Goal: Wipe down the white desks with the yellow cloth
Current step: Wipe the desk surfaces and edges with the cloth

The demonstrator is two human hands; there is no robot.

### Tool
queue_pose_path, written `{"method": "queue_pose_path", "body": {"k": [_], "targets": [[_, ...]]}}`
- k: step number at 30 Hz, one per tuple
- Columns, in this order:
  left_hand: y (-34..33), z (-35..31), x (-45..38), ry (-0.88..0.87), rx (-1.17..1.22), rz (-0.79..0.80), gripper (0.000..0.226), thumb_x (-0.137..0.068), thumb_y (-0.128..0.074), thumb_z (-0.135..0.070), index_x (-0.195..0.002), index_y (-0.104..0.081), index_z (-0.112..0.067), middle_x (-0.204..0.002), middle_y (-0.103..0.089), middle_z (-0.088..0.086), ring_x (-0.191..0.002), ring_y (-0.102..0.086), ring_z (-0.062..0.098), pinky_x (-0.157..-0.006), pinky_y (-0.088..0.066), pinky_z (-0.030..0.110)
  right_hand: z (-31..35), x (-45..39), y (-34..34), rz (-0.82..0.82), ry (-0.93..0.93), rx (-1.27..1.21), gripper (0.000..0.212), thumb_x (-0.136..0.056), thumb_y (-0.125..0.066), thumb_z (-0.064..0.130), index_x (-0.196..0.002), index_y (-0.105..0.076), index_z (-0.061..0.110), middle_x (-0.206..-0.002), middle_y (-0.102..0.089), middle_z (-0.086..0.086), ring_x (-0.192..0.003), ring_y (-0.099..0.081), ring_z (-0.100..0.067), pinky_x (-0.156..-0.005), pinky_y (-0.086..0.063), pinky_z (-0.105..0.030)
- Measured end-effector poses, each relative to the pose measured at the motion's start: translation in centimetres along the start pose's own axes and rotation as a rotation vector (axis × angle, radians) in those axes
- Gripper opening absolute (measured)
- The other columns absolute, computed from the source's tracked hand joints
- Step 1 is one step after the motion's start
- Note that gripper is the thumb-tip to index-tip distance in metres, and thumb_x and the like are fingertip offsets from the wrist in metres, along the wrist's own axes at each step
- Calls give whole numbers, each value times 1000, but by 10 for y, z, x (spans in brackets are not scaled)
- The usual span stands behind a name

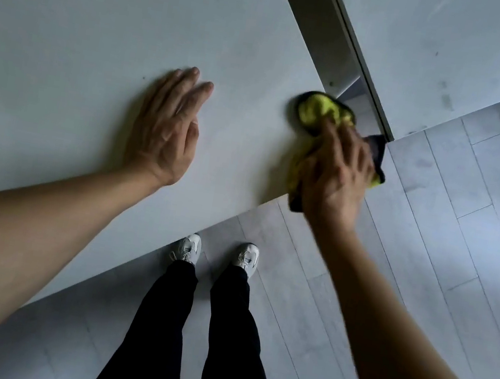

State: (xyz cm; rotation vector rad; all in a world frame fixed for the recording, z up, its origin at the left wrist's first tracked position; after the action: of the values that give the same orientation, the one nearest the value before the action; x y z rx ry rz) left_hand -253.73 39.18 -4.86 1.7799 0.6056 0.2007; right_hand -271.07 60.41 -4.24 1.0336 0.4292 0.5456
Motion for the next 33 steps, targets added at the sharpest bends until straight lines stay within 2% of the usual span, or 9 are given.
{"method": "queue_pose_path", "body": {"k": [3,8,11,14,19,23,26,30,33], "targets": [[0,0,-1,13,-2,-1,52,-102,-38,-9,-153,-46,-7,-161,-41,20,-150,-36,39,-124,-27,54,-9,-19,4,41,-106,17,56,-94,-44,33,-148,-45,22,-151,-44,-4,-131,-44,-30,-108,-35,-45],[2,-3,-3,30,-6,18,53,-99,-41,-7,-152,-48,-4,-160,-41,21,-150,-37,40,-123,-28,55,4,-19,-3,27,-112,165,53,-102,-33,39,-151,-39,19,-149,-43,-10,-126,-44,-33,-102,-35,-46],[1,-2,-4,32,-2,21,53,-99,-41,-8,-152,-48,-5,-160,-41,20,-150,-37,39,-123,-29,55,17,-34,-9,43,-41,250,56,-101,-28,40,-152,-36,19,-150,-42,-11,-128,-43,-33,-102,-33,-47],[1,0,-2,61,-15,12,53,-99,-41,-12,-151,-49,-6,-160,-42,20,-149,-38,39,-122,-30,55,39,-60,-19,55,93,180,59,-98,-33,42,-152,-38,20,-148,-45,-10,-132,-41,-32,-106,-30,-47],[2,4,-1,161,-52,18,54,-99,-43,-20,-152,-49,-11,-161,-41,16,-149,-38,38,-121,-29,56,77,-108,-41,22,213,76,64,-93,-50,39,-152,-38,15,-133,-55,-8,-121,-47,-31,-106,-30,-44],[2,5,-1,175,-38,61,55,-100,-41,-23,-153,-47,-12,-163,-38,14,-150,-36,37,-123,-27,54,105,-143,-57,36,305,105,52,-93,-52,36,-141,-52,16,-131,-55,-12,-122,-49,-34,-109,-32,-46],[5,8,-5,193,-14,90,54,-96,-44,-24,-149,-52,-14,-158,-43,12,-144,-42,36,-119,-31,50,124,-169,-69,73,301,104,48,-95,-48,37,-139,-55,20,-146,-48,-15,-137,-41,-34,-115,-27,-48],[9,23,-42,271,-9,73,47,-94,-45,-27,-137,-58,-16,-145,-52,12,-119,-55,38,-101,-38,45,147,-211,-84,105,263,136,51,-97,-44,40,-146,-46,24,-153,-40,-3,-142,-34,-28,-113,-27,-44],[9,46,-90,264,-50,75,53,-94,-45,-26,-143,-57,-12,-152,-49,17,-130,-51,40,-110,-39,48,167,-251,-97,121,247,102,53,-99,-42,41,-149,-41,23,-149,-44,-3,-136,-37,-28,-108,-30,-43]]}}
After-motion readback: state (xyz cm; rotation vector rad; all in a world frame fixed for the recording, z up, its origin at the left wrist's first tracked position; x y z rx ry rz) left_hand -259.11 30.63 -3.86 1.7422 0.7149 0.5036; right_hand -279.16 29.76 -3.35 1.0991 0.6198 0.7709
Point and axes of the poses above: each hand's wrist, its own x-axis away from the middle knuckle, its own y-axis out of the back of the hand, z = x × y, the point moved 2 cm from there along -x, towards the middle knuckle
